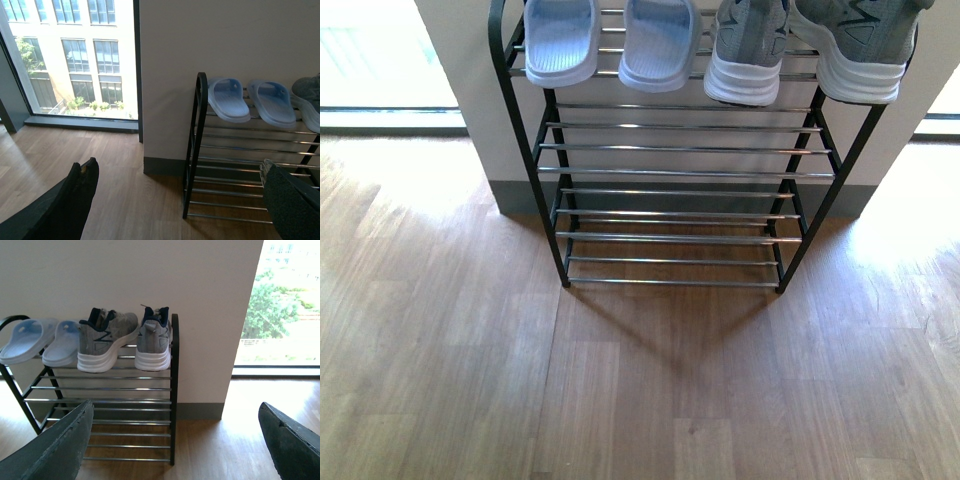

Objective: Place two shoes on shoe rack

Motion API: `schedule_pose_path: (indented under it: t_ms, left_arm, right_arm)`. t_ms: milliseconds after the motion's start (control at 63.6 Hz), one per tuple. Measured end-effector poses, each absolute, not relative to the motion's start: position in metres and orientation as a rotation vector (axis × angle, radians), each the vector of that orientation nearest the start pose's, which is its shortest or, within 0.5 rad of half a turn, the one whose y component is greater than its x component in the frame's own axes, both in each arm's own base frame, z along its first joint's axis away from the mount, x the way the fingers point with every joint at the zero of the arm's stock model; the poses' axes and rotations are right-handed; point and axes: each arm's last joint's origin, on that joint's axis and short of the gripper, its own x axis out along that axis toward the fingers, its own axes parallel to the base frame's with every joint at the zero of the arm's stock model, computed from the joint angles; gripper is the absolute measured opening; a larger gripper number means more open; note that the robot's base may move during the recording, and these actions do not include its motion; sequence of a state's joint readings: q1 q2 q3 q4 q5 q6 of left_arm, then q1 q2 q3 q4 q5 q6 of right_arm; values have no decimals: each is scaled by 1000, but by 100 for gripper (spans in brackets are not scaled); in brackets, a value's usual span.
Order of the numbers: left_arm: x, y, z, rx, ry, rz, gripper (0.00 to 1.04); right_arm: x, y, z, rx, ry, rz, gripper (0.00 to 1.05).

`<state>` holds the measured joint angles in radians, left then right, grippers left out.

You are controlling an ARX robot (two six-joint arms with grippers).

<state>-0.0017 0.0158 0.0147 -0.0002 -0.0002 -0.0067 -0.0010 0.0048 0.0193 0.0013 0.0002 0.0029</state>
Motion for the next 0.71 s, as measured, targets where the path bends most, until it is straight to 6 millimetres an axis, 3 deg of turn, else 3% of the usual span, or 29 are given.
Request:
schedule_pose_path:
  t_ms: [708]
  left_arm:
    - [98,0,167,-7,1,-2,95]
  right_arm:
    - [97,0,170,3,-16,-1,96]
